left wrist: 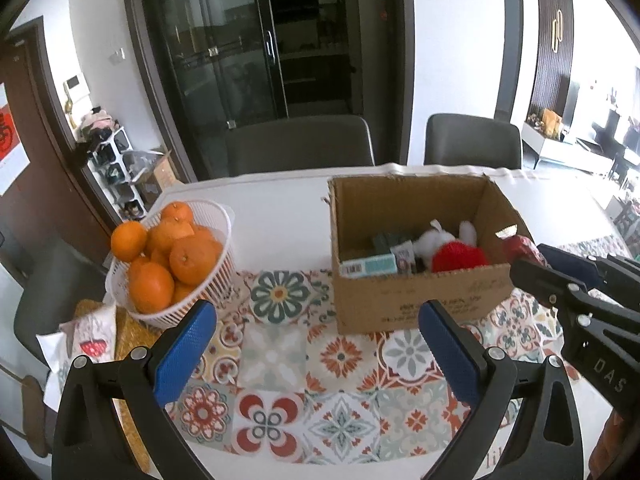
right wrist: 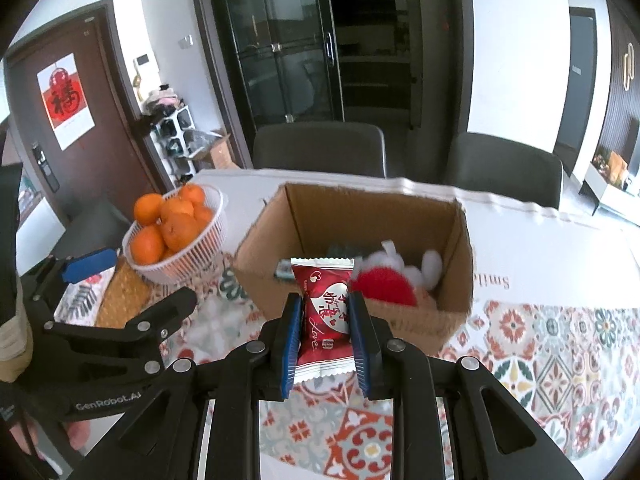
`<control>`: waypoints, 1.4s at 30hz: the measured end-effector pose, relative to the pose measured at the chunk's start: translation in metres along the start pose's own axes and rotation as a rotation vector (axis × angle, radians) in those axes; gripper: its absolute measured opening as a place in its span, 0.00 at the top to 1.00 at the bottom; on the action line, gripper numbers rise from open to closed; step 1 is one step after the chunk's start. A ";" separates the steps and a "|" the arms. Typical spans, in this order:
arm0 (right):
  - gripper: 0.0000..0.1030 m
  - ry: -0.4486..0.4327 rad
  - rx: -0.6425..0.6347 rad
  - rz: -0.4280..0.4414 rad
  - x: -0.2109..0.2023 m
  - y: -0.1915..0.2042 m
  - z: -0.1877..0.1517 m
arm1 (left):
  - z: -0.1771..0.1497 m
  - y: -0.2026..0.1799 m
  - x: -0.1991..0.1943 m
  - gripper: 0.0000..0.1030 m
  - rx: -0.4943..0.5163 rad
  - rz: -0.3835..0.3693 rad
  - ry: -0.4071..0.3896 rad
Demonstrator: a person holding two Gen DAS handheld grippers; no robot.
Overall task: Organize soft objects
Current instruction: 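Lift the red candy with the right tool and carry it over the box, then open the right tool to drop the red candy into the box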
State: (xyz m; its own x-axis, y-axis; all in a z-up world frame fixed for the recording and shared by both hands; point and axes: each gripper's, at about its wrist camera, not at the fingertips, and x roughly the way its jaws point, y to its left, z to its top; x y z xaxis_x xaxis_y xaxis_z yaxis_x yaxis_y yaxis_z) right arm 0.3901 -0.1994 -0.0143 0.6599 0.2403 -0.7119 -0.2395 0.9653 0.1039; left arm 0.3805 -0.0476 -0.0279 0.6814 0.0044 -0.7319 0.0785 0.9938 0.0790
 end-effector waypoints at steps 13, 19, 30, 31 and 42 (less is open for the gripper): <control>0.76 -0.014 -0.037 0.036 0.036 0.003 0.044 | 0.033 0.020 0.013 0.00 0.004 0.040 -0.056; 0.76 0.003 -0.043 0.035 0.060 0.000 0.055 | 0.041 0.027 0.031 0.00 -0.010 0.052 -0.039; 0.64 0.029 -0.006 -0.014 0.079 -0.011 0.059 | 0.049 0.028 0.053 0.00 -0.014 0.063 -0.019; 0.63 0.029 0.003 -0.025 0.077 -0.012 0.058 | 0.049 0.028 0.053 0.00 -0.014 0.062 -0.020; 0.27 -0.058 0.099 -0.175 0.009 -0.007 0.027 | 0.036 0.028 0.010 0.00 -0.029 0.039 -0.082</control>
State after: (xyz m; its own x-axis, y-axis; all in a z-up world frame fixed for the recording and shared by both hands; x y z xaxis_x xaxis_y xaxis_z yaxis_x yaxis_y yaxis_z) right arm 0.4168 -0.2010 -0.0021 0.7257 0.0710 -0.6844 -0.0482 0.9975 0.0524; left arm 0.4158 -0.0234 -0.0085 0.7411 0.0349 -0.6705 0.0303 0.9959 0.0854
